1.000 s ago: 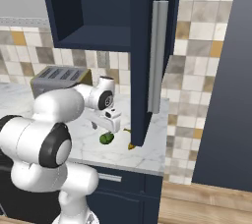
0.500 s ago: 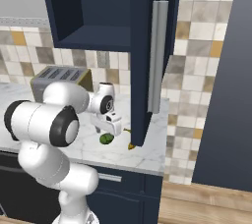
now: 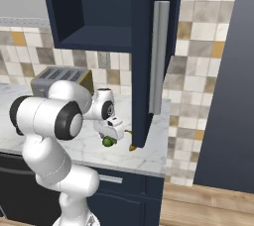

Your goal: Pick the banana, avocado from the counter and place them in the cabinet. Then close the cabinet.

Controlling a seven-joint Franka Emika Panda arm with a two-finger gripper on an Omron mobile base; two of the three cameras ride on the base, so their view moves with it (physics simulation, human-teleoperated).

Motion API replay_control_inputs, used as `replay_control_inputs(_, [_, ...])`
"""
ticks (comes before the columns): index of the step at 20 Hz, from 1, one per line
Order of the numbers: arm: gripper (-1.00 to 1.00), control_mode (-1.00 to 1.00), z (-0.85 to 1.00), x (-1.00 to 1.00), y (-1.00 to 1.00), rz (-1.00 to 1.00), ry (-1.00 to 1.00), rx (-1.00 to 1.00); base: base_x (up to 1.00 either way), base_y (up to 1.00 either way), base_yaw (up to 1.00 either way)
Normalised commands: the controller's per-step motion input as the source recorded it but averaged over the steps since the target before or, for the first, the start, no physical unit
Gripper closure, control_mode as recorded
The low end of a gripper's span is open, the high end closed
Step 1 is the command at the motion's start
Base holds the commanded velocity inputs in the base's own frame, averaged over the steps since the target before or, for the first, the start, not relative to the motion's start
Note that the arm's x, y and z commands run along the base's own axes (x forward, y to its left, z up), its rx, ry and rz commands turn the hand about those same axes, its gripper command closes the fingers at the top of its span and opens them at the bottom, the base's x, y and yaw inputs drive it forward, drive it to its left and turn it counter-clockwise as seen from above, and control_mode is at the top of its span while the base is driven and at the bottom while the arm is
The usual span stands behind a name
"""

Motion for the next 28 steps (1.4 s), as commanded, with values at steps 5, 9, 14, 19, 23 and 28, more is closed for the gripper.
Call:
replay_control_inputs(5, [-1.00,-1.00,-0.50,-0.37,-0.02,-0.01,-0.12,-0.06,0.00,0.00,0.00])
replay_control_inputs(9, [1.00,-1.00,-0.42,-0.20,0.01,-0.11,-0.01,-0.04,0.00,0.00,0.00])
replay_control_inputs(14, [1.00,-1.00,-0.50,-0.59,-0.33,-0.18,0.00,0.01,0.00,0.00,0.00])
replay_control_inputs(19, [1.00,-1.00,-0.03,-0.30,-0.53,-0.24,-0.08,0.08,0.00,0.00,0.00])
replay_control_inputs(23, [1.00,-1.00,0.69,-0.06,-0.12,-0.29,-0.27,0.03,0.00,0.00,0.00])
replay_control_inputs(28, [1.00,-1.00,1.00,0.00,0.13,-0.31,-0.24,0.00,0.00,0.00,0.00])
